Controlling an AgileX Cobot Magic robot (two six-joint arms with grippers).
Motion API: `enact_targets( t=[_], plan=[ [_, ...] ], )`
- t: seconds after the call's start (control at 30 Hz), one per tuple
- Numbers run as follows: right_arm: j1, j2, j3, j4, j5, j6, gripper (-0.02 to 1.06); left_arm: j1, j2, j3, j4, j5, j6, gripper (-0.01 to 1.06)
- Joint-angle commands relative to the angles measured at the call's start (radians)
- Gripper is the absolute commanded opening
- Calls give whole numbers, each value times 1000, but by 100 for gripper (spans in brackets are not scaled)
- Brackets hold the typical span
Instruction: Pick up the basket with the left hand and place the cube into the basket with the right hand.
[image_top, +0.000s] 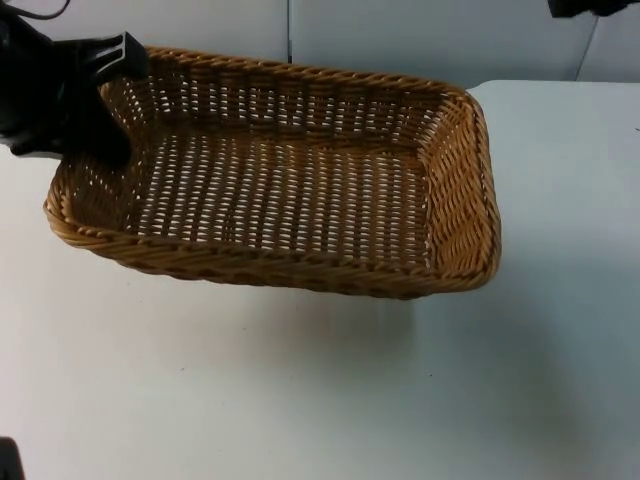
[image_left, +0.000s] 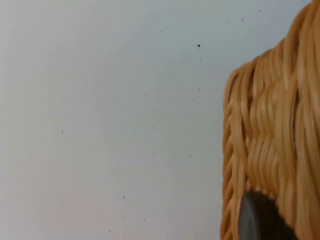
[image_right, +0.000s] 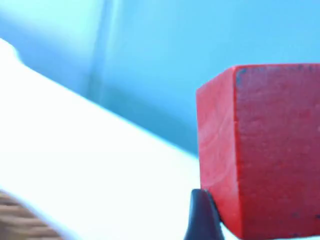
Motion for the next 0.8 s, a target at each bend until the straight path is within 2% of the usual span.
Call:
enact_targets(
  t=[0.0,0.03,0.1,0.2,0.3,0.7,0.77],
  plan=[
    [43,-20,2,5,176,146,0,-3,-16,-12,-32,2,-8,0],
    [43,-20,2,5,176,146,0,-3,-16,-12,-32,2,-8,0],
    [79,-15,2,6,252,164,0,-3,-16,-12,-32,2,-8,0],
    [129,-8,2,6,256,164,0,-3,-16,-12,-32,2,-8,0],
    [204,16,2,6,208,164,0,-3,-16,-12,-32,-1,-8,0],
    [293,121,2,6,175,186,0,-3,-16,-12,-32,-1,-8,0],
    [314,131,2,6,157,186,6,-3,-16,-12,-32,-1,-8,0]
  ],
)
